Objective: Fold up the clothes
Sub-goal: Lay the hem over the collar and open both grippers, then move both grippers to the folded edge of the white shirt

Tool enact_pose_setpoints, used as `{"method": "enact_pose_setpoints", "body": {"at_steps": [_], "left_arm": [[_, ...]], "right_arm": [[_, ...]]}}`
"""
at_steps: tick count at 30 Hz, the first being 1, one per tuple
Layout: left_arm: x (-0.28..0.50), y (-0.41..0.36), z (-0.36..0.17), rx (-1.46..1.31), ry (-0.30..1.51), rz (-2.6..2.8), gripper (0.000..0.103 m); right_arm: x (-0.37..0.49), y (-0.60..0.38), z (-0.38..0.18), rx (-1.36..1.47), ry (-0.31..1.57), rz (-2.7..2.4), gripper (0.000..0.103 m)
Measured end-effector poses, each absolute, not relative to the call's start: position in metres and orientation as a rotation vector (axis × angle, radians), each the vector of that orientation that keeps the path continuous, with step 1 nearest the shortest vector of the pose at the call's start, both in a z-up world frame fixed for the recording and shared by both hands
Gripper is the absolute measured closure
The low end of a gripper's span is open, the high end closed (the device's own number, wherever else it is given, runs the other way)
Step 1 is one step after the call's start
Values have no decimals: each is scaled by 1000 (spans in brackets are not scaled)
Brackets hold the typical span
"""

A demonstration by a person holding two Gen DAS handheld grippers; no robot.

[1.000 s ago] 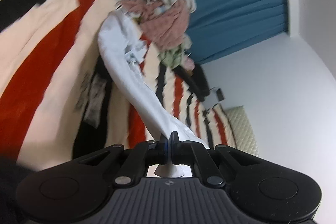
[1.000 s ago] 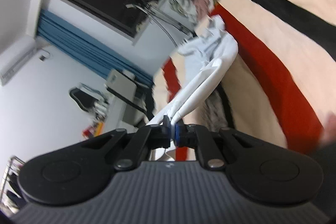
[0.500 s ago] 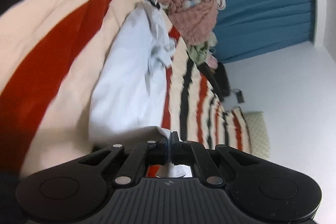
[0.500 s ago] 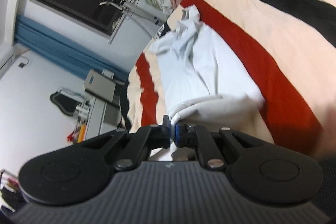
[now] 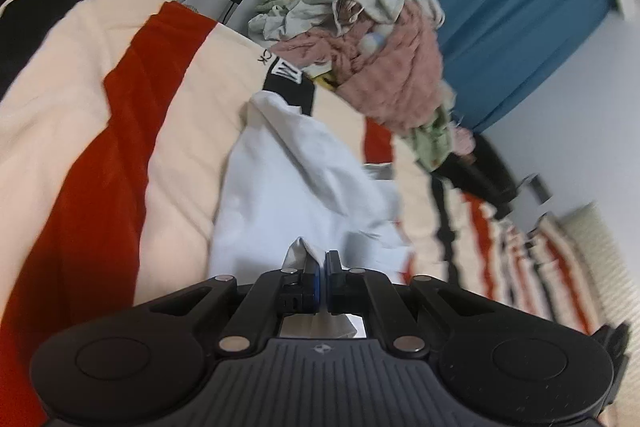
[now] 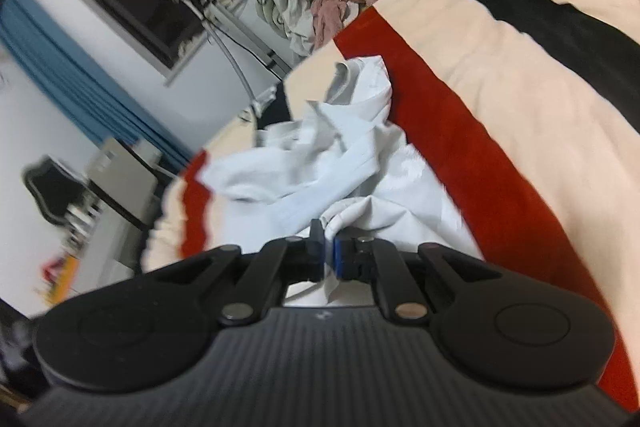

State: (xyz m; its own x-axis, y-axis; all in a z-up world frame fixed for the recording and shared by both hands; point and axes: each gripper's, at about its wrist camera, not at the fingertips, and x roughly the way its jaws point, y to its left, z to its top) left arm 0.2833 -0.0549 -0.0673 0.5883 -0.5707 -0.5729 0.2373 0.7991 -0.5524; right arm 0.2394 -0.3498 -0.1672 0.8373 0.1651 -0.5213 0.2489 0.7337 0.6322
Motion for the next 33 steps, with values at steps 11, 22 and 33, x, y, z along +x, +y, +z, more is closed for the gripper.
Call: {"method": "enact_pose_setpoints", "body": {"at_steps": [11, 22, 33], "left_arm": [[287, -78, -104, -249, 777, -458, 85], [179, -61, -26, -139, 609, -458, 20], [59, -30, 9, -69, 430, -428, 11]], "right_arm": [[263, -343, -194, 615, 647, -46, 87], [183, -309, -111, 460, 547, -56, 27], [76, -261, -77, 272, 390, -71, 27]]}}
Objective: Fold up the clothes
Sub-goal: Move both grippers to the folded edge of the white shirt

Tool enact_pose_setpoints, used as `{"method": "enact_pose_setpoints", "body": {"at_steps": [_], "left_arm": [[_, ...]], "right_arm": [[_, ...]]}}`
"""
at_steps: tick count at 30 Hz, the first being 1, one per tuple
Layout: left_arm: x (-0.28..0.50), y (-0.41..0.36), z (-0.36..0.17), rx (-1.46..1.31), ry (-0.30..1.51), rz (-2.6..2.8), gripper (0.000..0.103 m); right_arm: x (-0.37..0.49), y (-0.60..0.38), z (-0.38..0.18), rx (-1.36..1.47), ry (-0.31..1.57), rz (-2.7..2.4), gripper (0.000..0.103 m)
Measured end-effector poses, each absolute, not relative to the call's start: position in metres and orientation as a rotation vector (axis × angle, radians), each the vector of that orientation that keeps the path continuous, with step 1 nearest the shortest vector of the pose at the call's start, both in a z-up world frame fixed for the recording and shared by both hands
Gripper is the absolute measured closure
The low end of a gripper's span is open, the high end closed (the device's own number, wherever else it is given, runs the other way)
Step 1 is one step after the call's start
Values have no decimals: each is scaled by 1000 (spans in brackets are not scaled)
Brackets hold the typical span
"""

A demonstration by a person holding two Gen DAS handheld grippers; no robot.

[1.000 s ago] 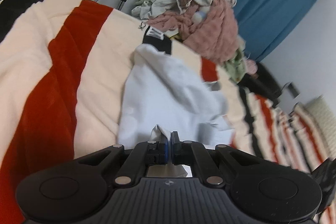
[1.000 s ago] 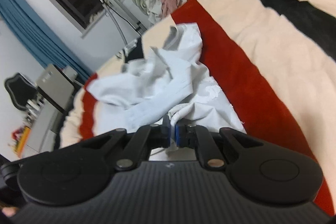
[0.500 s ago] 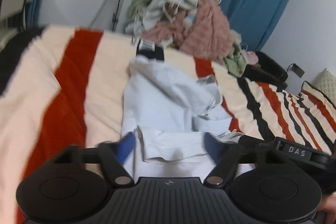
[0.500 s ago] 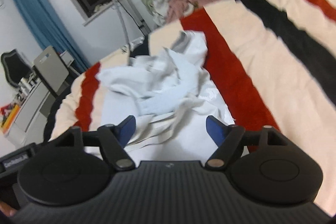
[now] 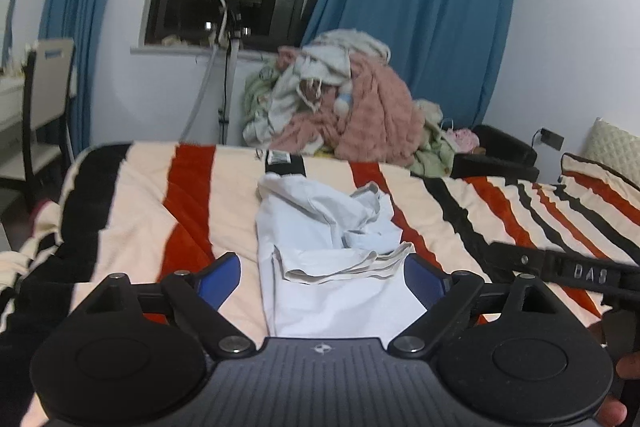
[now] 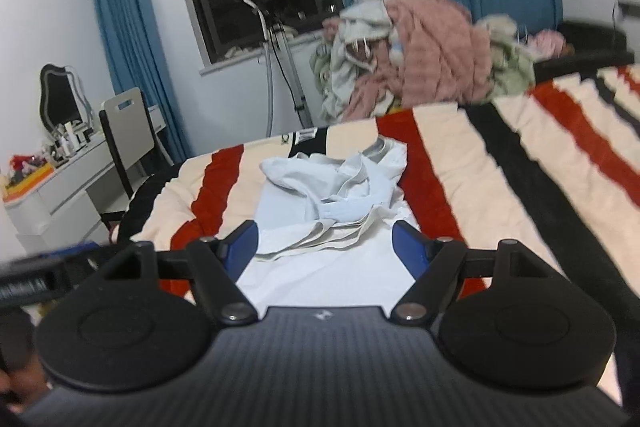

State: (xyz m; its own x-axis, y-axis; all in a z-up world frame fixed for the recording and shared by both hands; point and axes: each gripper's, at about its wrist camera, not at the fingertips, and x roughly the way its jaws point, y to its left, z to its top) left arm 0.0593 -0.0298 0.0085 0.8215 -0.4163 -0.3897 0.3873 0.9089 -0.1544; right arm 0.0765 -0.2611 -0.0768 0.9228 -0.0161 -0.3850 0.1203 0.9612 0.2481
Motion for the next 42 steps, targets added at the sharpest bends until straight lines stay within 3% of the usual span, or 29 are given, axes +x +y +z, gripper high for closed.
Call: {"method": "enact_pose_setpoints", "body": {"at_steps": [8, 24, 36, 42], "left_arm": [[29, -19, -5, -50, 368, -418, 10], [59, -30, -58, -22, 563, -408, 8], [89, -21, -99, -200, 836, -437, 7], [97, -13, -113, -317, 919, -417, 7]], "right_arm": [[46, -253, -106, 263, 393, -105, 27], [51, -246, -113, 223, 396, -140, 27], [60, -281, -142, 571, 559, -90, 27], [61, -306, -177, 913, 649, -44, 26]]}}
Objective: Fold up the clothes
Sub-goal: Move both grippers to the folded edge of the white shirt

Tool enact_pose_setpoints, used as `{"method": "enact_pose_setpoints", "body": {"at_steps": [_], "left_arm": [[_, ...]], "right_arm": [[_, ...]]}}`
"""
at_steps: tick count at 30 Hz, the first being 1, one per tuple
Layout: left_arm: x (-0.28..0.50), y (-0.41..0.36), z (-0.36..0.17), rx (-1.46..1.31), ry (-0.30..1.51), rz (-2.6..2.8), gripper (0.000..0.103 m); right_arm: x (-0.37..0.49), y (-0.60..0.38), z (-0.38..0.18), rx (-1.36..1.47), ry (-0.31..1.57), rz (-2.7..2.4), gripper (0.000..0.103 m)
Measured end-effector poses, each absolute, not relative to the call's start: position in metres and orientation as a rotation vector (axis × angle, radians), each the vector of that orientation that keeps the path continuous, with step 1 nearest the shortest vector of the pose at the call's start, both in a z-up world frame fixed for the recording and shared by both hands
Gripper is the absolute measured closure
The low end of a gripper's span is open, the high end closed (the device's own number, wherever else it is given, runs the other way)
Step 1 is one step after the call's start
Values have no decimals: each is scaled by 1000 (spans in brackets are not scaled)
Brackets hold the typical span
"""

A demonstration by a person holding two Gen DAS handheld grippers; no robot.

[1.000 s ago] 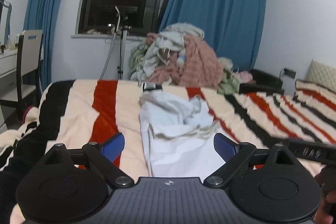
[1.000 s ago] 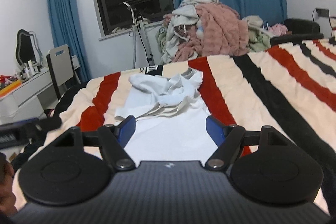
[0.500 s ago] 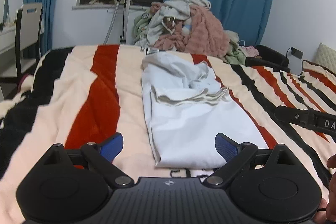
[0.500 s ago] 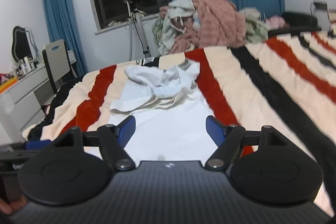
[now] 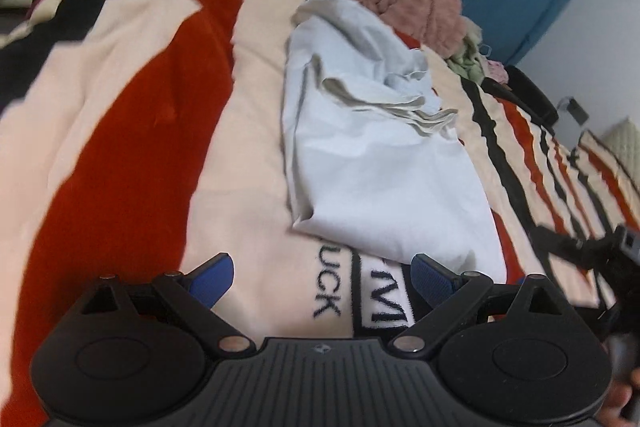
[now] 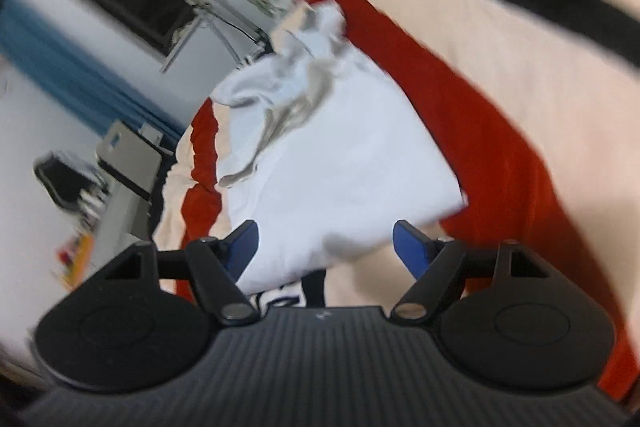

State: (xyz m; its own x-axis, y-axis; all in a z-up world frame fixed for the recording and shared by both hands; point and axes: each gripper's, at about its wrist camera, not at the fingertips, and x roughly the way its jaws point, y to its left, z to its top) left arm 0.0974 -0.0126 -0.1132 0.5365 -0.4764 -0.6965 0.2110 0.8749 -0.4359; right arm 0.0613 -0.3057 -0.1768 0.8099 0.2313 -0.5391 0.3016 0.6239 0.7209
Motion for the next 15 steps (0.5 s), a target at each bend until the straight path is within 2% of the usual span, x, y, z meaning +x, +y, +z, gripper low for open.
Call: {"method": "enact_pose_setpoints", "body": {"at_steps": [8, 9, 11, 13, 15], "left_arm": [[105, -12, -129, -535, 1005, -488, 7], [106, -13, -131, -549, 1012, -481, 7], [110, -14, -135, -581, 1023, -471, 7], [114, -13, -138, -623, 1027, -471, 7], [119, -13, -141, -666, 1029, -467, 7]], "right_arm": [[64, -316, -214, 1272, 706, 44, 27], [64, -317, -216, 1286, 706, 30, 33], [65, -319, -222, 1314, 704, 2, 36], [66, -322, -227, 1342, 703, -26, 45], [66, -324, -232, 1370, 702, -54, 50]]}}
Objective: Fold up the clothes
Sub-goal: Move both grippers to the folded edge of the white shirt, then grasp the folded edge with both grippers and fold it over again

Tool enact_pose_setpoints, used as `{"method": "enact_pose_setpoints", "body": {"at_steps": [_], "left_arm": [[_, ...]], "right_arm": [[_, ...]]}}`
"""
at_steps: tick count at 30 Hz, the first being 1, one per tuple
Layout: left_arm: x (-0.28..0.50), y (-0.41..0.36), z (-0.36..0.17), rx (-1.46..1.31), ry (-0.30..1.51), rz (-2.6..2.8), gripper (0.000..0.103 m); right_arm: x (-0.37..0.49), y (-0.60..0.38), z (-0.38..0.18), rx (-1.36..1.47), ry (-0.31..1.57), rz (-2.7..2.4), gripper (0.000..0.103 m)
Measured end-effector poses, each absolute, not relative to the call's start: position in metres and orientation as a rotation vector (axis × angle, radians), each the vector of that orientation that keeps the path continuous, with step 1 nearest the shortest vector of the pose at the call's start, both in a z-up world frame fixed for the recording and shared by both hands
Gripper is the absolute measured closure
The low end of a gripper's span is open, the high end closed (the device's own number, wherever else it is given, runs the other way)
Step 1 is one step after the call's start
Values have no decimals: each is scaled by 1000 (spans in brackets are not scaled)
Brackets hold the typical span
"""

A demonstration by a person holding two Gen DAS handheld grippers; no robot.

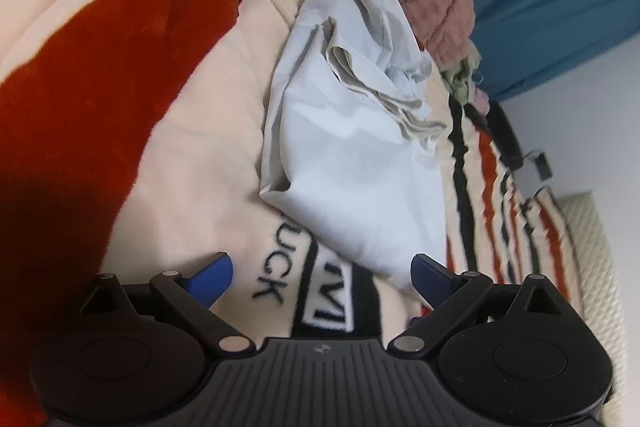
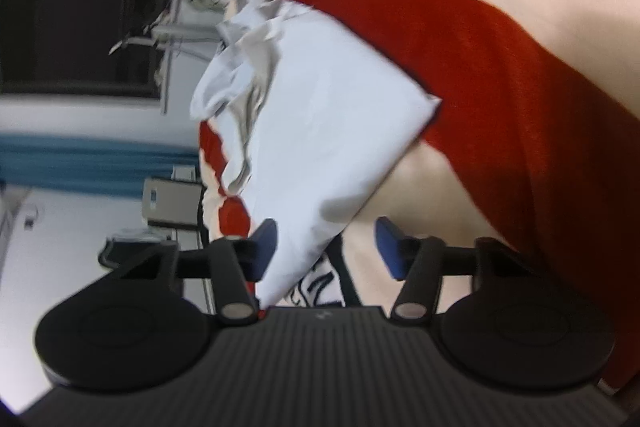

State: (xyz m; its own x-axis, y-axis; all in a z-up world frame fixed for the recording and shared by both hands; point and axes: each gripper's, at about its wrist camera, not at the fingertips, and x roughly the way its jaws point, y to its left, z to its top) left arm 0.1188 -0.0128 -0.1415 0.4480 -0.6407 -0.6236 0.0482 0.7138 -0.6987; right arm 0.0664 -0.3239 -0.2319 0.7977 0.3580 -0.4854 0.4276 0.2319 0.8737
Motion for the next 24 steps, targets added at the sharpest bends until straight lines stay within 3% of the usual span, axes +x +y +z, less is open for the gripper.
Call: {"method": "enact_pose_setpoints", "body": {"at_steps": [4, 10, 13, 14, 16, 19, 22, 24], "left_arm": [[130, -15, -147, -700, 1010, -453, 11], [144, -23, -146, -703, 942, -420, 26], [149, -26, -144, -693, 903, -408, 43], [149, -28, -142, -687, 892, -417, 44], [150, -29, -142, -700, 890, -448, 45], [152, -29, -146, -721, 903, -462, 45], [153, -28, -151, -741, 917, -471, 46], [154, -28, -154, -754, 927, -476, 53]], "right_arm": [[68, -329, -242, 1425, 698, -110, 56], [75, -337, -256, 1475, 629, -244, 65], [76, -342, -261, 1500, 603, -262, 66], [77, -342, -260, 1494, 599, -258, 68], [79, -341, -257, 1486, 579, -229, 81], [80, -341, -250, 1477, 540, -187, 90], [81, -341, -243, 1449, 518, -170, 94], [80, -342, -241, 1443, 508, -163, 95]]}}
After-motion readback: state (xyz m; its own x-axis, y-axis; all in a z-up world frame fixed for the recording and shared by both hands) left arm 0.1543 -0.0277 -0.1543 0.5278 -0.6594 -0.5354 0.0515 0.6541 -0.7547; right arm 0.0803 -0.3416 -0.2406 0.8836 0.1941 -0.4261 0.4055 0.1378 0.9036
